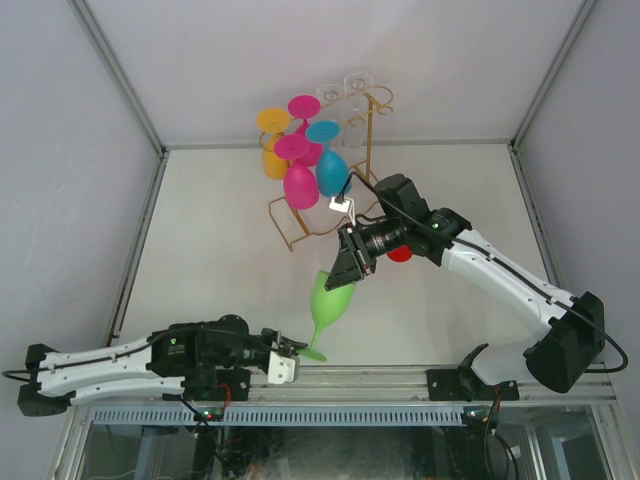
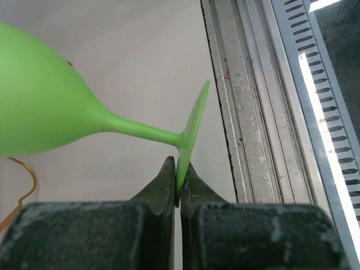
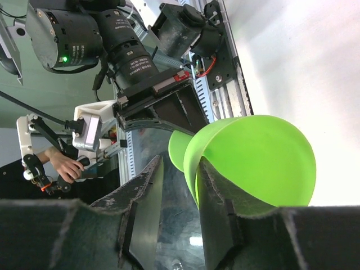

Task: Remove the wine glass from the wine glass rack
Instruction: Place the wine glass at the center of the board.

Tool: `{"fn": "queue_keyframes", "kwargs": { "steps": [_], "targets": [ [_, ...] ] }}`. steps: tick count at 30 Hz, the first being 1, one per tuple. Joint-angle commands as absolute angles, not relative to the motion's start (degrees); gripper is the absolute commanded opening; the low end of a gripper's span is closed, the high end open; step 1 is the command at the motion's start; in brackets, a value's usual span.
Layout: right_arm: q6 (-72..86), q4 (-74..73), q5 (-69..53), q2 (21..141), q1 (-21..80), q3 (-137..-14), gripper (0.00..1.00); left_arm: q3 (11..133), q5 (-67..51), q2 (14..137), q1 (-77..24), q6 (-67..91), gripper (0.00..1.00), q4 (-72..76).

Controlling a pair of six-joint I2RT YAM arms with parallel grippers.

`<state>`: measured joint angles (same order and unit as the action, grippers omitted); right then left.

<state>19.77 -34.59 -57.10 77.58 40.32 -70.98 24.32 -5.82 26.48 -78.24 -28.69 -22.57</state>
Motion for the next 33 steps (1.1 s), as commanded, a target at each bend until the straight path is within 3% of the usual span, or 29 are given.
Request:
{"fn": "queue_keyframes", "kwargs": {
  "steps": [1,6,14,18,22,27,33],
  "targets": [
    [18.6,-36.6,-63.1,77.2,41.8,-73.1,0.30,24.9,0.2,29.6,-77.2,-27.9,0.00,-20.6],
    [18.5,-37.6,-59.4,77.0,41.8,-73.1,0.40,23.8,2.7,27.3,-77.2,-28.4,0.00,-20.2],
    [20.6,-37.4,-55.2,78.7,41.8,-73.0,0.40,23.7,3.7,27.9,-77.2,-29.3,0.00,-20.1],
    [22.1,-37.0,-56.6,79.7,41.1,-73.1,0.32,23.6,3.2,27.3,-77.2,-29.5,0.00,-20.1],
    [24.1,-35.0,-57.3,79.5,39.3,-73.1,0.17,23.5,3.8,27.0,-77.2,-29.4,0.01,-20.1],
    [24.1,-33.4,-57.3,77.8,39.6,-73.0,0.00,22.9,6.3,27.5,-77.2,-27.1,0.18,-19.0],
    [23.4,-32.6,-52.0,75.4,40.3,-72.9,0.00,22.4,7.3,26.7,-77.2,-26.1,0.50,-18.2]
  ]
}}
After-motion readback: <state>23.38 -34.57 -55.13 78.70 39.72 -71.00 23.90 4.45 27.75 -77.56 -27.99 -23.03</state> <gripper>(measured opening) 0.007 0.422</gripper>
